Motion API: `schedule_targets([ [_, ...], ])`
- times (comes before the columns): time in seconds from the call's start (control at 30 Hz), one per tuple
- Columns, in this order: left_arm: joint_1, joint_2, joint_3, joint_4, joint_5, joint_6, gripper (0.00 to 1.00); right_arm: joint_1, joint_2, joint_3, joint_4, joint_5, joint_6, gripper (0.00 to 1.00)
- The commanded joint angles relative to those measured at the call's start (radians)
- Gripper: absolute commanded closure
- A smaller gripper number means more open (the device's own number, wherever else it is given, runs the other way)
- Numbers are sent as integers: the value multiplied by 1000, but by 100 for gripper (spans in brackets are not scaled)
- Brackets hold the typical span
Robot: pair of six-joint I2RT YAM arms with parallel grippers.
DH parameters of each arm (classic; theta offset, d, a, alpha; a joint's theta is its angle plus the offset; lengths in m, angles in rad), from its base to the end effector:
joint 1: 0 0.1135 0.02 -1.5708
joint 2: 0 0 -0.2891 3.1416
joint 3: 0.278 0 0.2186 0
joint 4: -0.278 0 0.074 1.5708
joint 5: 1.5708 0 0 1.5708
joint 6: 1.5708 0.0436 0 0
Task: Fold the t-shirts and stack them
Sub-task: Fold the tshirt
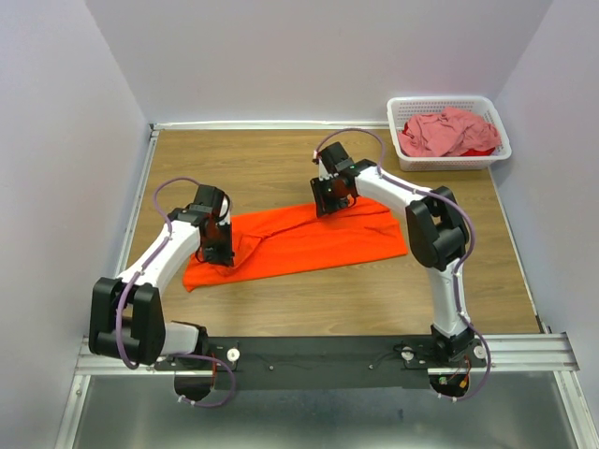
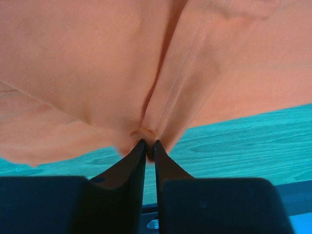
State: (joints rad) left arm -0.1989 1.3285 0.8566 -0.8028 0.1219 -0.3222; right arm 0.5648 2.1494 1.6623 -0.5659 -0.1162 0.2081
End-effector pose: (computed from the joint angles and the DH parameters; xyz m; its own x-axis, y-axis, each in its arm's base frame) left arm 0.1944 -0.0446 0.2399 -0.9625 -0.1266 -0.2399 -0.0779 0.9761 -0.2027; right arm 0.3774 0.2451 0.2082 -0.8380 -0.2880 -0.4635 -0.4159 0.8869 0.2008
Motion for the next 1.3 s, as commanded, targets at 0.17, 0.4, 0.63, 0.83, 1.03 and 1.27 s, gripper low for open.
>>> schedule_targets([
  [0.17,-7,-46,51,20,-19,-21,56,29,14,66,-253,59,-3,52],
  [0.4,-13,-61,82,160,-4,43,50,33,-60,37,-310,110,43,55],
  [0.63,-164,89,227,329,-75,176,50,-48,-118,-7,-289,233,117,56],
  [0.83,-296,299,390,372,-163,279,53,-211,-230,-137,-201,181,207,55],
  [1.03,-418,489,553,428,-202,403,54,-385,-368,-351,-28,26,333,47],
  [1.27,-470,675,741,510,-20,446,54,-451,-465,-461,18,39,366,32],
])
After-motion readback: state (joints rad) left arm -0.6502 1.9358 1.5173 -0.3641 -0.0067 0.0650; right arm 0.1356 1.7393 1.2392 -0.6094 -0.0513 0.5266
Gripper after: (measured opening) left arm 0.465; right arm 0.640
